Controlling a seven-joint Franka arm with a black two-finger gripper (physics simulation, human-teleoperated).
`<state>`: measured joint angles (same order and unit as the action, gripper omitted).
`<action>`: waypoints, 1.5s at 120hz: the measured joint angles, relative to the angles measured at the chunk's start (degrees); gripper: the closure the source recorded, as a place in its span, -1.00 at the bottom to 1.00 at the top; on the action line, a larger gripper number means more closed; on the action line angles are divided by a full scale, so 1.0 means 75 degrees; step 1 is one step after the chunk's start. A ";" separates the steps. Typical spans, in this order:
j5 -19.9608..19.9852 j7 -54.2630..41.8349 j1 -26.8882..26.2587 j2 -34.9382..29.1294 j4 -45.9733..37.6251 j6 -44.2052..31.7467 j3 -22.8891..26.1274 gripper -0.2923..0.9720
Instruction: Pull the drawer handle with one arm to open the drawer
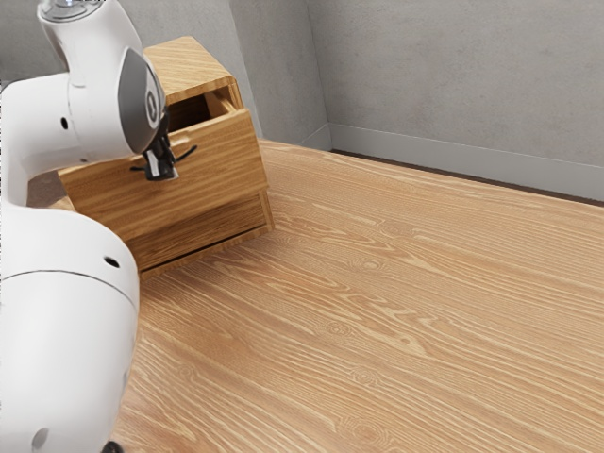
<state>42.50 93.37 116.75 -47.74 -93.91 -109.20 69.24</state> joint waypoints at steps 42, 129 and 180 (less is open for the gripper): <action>-0.0009 0.0106 -0.0322 -0.0117 -0.0182 -0.0003 -0.0155 0.42; -0.0081 0.0470 -0.1477 -0.0759 -0.0927 0.0192 -0.0981 0.42; -0.0308 0.0841 -0.1899 -0.1107 -0.0957 0.0668 -0.1304 0.41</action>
<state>40.19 99.68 102.51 -56.04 -101.09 -104.19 59.46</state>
